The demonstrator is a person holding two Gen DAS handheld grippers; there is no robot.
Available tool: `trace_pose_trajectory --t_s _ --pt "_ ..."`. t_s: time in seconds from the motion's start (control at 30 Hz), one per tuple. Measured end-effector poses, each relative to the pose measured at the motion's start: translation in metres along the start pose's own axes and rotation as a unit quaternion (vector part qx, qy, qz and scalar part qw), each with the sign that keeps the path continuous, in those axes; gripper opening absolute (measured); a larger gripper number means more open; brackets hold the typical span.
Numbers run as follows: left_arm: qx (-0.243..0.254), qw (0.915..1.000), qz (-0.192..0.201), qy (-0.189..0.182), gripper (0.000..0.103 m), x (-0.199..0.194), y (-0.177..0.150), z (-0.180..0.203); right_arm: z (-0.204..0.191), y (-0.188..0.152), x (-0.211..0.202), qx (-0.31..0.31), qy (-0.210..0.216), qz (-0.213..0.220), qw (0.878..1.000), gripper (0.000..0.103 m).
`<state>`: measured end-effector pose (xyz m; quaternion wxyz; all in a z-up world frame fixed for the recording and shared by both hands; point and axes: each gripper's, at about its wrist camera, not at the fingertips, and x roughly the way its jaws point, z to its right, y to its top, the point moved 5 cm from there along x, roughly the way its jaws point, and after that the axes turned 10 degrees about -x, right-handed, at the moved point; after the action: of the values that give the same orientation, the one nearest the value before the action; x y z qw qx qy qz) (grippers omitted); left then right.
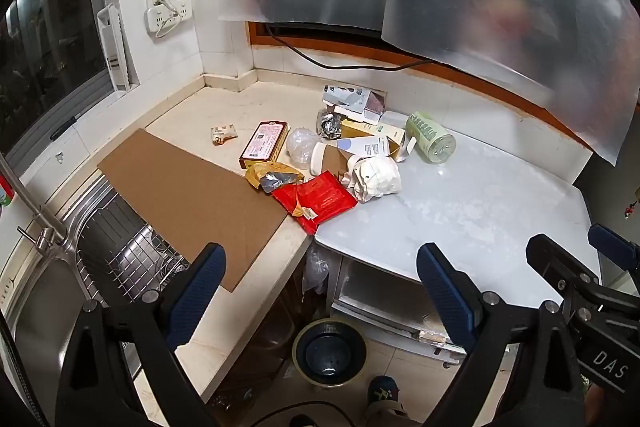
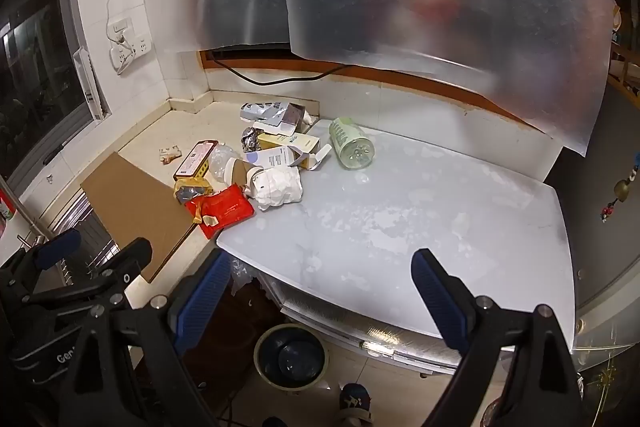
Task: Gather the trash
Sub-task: 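Move both tools toward the trash pile on the counter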
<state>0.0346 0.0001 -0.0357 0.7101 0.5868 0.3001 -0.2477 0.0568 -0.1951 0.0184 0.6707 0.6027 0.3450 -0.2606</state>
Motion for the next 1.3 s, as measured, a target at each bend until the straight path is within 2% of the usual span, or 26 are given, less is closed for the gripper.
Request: trace_pose_trajectory --t_s 0.5,1.17,1.3 --pt "-0.006 1.0 0.004 -0.005 0.091 0.001 0.002 -0.001 -0.004 0.003 0.001 -0.005 0.001 -0.001 1.0 0.093" --pt "-0.004 1.0 0.005 -0.008 0.09 0.001 0.005 -0.007 -0.003 0.003 -0.002 -0.004 0.004 -0.002 1.0 0.093" --pt "-0.002 0.9999 0.008 -0.011 0.09 -0.002 0.007 -0.017 -0.017 0.003 -0.001 -0.004 0.0 0.0 1.0 0.093"
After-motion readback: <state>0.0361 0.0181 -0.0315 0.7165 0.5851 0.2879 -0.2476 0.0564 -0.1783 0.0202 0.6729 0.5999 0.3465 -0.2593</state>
